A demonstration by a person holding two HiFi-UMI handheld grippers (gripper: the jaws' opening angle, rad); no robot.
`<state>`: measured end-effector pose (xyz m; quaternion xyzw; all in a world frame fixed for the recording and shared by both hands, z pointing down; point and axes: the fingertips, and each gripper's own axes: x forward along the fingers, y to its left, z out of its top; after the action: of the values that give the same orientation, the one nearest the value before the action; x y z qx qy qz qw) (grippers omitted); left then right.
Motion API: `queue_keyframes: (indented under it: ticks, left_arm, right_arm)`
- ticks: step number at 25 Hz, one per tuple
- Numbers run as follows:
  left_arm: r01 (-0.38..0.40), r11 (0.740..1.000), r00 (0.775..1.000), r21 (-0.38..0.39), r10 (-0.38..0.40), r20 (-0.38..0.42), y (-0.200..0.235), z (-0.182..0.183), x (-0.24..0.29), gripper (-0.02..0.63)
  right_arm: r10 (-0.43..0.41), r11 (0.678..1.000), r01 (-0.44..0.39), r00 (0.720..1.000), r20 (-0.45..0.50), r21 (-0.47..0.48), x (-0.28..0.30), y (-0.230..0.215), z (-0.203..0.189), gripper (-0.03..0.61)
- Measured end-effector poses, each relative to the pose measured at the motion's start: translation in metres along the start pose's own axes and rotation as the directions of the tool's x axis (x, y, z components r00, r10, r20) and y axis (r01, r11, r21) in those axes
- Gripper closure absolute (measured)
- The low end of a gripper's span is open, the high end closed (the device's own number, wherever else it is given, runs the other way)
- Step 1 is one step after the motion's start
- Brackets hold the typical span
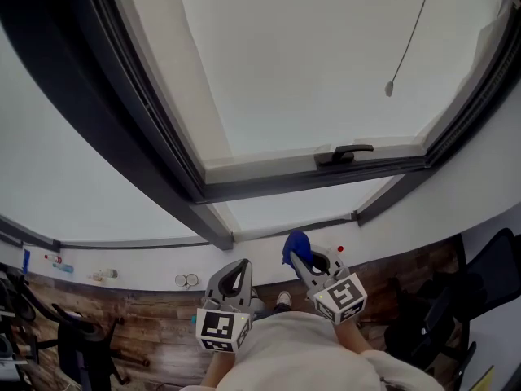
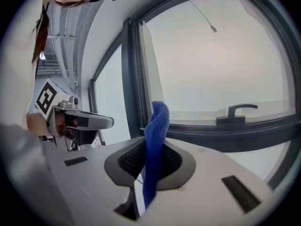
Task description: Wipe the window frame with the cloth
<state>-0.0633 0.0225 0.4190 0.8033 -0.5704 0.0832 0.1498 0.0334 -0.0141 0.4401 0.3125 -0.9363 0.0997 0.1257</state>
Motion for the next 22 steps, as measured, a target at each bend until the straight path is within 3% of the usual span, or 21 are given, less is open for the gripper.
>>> queue_keyframes:
  ticks: [7, 13, 16, 22]
  left_arm:
    - [0.071, 0.997, 0.997, 0.008, -0.071, 0.011, 0.03, 0.015, -0.014, 0.606]
    - [0.045, 0.999, 0.999, -0.025, -0.045, 0.018, 0.079, 0.012, -0.032, 0.606]
    - [0.021, 0.999, 1.0, -0.047, -0.02, 0.023, 0.103, 0.01, -0.038, 0.606]
    - [0.039, 0.997, 0.999, -0.06, -0.037, 0.029, 0.123, 0.008, -0.043, 0.606]
  right_arm:
    - [0.025, 0.994, -0.025, 1.0, 0.002, -0.107, 0.083, 0.024, 0.031, 0.533]
    - [0.115, 0.993, -0.114, 0.993, 0.029, -0.034, 0.181, 0.045, 0.06, 0.532]
    - [0.087, 0.996, -0.087, 0.996, 0.013, -0.032, 0.222, 0.039, 0.063, 0.533]
    - [0.001, 0.987, -0.006, 1.0, -0.028, -0.158, 0.263, 0.039, 0.043, 0.532]
